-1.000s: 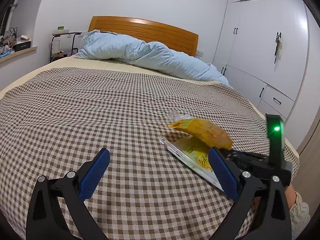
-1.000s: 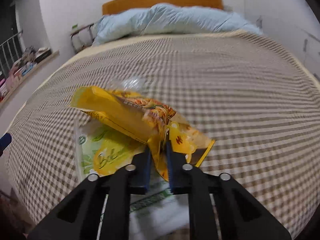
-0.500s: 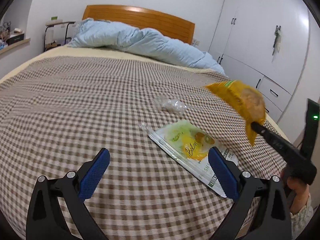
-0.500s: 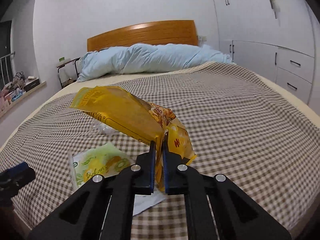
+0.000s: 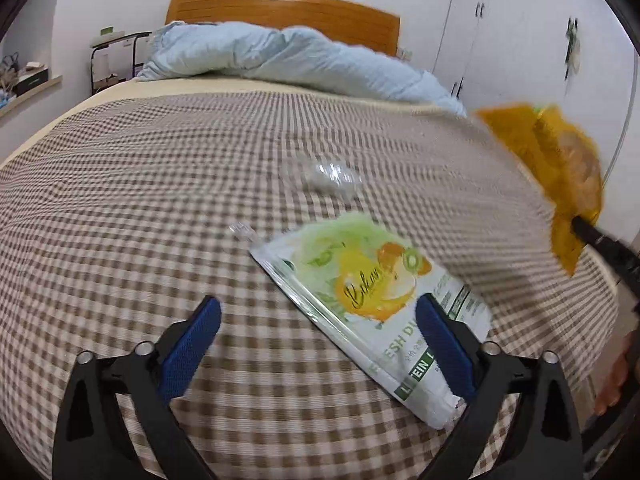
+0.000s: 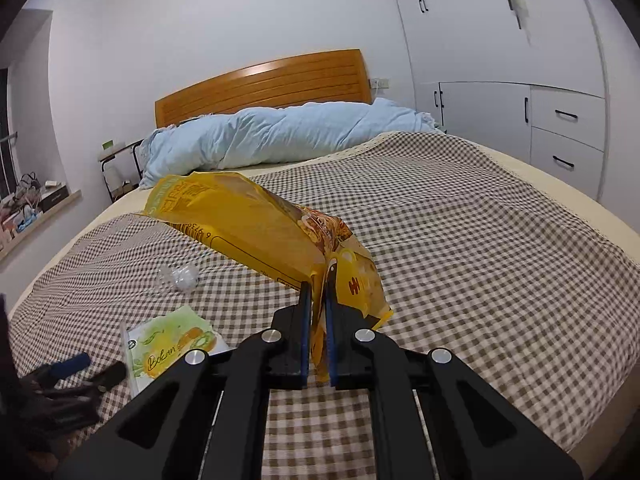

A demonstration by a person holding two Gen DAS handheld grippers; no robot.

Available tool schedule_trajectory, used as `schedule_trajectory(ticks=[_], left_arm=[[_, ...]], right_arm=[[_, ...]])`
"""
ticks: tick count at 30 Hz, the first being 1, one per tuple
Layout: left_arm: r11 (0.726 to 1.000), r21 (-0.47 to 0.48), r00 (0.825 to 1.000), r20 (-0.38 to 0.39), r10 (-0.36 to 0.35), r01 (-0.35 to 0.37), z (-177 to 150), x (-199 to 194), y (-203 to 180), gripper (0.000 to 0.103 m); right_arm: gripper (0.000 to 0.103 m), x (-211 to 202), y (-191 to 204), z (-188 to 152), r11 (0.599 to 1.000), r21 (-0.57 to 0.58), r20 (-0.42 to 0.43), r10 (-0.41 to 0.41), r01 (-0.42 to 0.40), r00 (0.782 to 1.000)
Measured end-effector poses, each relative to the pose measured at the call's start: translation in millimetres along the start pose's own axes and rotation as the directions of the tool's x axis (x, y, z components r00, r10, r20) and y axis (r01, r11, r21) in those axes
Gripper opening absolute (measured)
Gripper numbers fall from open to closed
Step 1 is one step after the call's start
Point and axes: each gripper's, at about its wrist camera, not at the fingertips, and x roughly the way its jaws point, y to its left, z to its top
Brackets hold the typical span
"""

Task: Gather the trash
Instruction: 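Lift the yellow packet with the right gripper while the left grasps the clear straw, then carry the yellow packet and the clear straw down toward the trash bag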

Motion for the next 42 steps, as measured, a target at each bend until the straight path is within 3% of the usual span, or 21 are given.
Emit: schedule_trajectory(ticks=[4, 6, 9, 15, 18, 27, 42], left_arm=[[0.997, 0.037, 0.995, -0.068, 0.069, -0.067, -9.2, 20.7, -14.1, 0.078], [0.994, 0.056, 0.994, -0.059, 0.095, -0.091, -11.5, 19.0, -14.6, 0.066], [0.995, 0.051, 0.995, -0.063, 0.083, -0.080, -11.3, 15.4, -7.9, 0.037], [0.999, 0.042, 0.996, -0.081, 0.034, -0.030, -10.6, 6.5, 9.4, 0.011], [0.999, 0.043, 0.996, -0.084, 0.009, -0.006, -10.8, 1.2, 15.5, 0.005], [0.995, 0.071, 0.998, -0.036, -0.061, 0.063, -10.2, -22.7, 21.5, 0.002], [0.998, 0.033, 0.996, 0.064, -0.059, 0.057, -11.7, -55.6, 30.7, 0.002]], right_arm=[[0.007, -3.3, -3.6, -0.2, 1.000, -0.001, 0.004, 0.000, 0.000, 1.000], [0.007, -4.9, -4.1, 0.3, 1.000, -0.001, 0.005, 0.001, -0.001, 1.000], [0.007, -6.0, -5.2, 0.1, 1.000, -0.003, 0.008, 0.005, -0.005, 1.000], [0.007, -7.1, 1.6, -0.5, 1.000, -0.009, 0.014, 0.016, -0.016, 1.000], [0.007, -5.9, 6.6, -1.8, 1.000, -0.013, 0.010, 0.020, -0.019, 1.000], [0.007, -8.6, 23.9, -4.7, 0.999, -0.031, 0.015, 0.030, -0.030, 0.999], [0.007, -16.3, 33.6, -10.5, 0.997, -0.073, 0.021, 0.036, -0.034, 0.999]])
